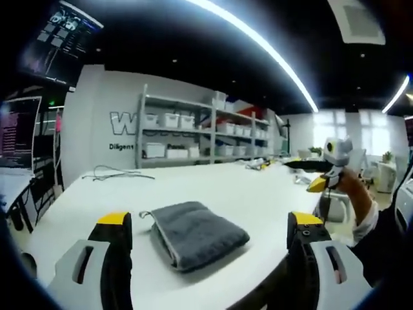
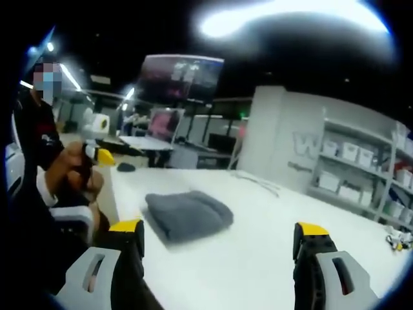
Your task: Open the folded towel by lifting each exposed corner and separating the folded layers until the towel lies flat within the target outline without major curled edges
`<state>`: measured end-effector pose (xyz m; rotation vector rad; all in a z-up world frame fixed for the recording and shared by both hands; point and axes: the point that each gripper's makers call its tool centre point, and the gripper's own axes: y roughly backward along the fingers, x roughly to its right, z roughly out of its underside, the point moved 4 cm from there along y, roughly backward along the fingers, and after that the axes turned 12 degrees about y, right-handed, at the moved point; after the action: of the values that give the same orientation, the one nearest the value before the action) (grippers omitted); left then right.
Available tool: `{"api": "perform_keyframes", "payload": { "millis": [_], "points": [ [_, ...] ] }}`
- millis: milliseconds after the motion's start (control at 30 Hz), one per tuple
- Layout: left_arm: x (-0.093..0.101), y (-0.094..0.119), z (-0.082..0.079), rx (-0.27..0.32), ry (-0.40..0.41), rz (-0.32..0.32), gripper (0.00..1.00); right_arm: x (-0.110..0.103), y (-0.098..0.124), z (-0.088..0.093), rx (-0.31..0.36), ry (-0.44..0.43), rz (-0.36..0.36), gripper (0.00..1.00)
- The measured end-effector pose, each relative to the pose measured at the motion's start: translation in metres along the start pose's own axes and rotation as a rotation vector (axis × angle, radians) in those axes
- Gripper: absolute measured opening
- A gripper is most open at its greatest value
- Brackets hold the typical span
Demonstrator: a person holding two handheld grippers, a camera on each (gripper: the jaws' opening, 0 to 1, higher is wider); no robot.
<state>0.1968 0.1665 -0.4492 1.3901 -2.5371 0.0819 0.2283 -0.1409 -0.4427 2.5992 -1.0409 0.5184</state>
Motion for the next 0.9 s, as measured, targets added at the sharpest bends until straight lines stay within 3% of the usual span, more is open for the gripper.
{"api": "perform_keyframes", "payload": {
  "millis": [500, 667, 900],
  "points": [
    [-0.002, 0.002, 0.008, -0.076, 0.051, 0.009, 0.95, -0.007, -0.005, 0.000, -0.007, 0.019, -0.019, 0.97],
    [-0.001, 0.002, 0.010, -0.099, 0.062, 0.008, 1.00, -0.008, -0.011, 0.003, -0.010, 0.014, -0.027, 0.97],
    [0.003, 0.004, 0.007, -0.081, 0.065, 0.023, 1.00, -0.014, -0.016, 0.001, -0.012, 0.024, -0.042, 0.97]
  ]
}}
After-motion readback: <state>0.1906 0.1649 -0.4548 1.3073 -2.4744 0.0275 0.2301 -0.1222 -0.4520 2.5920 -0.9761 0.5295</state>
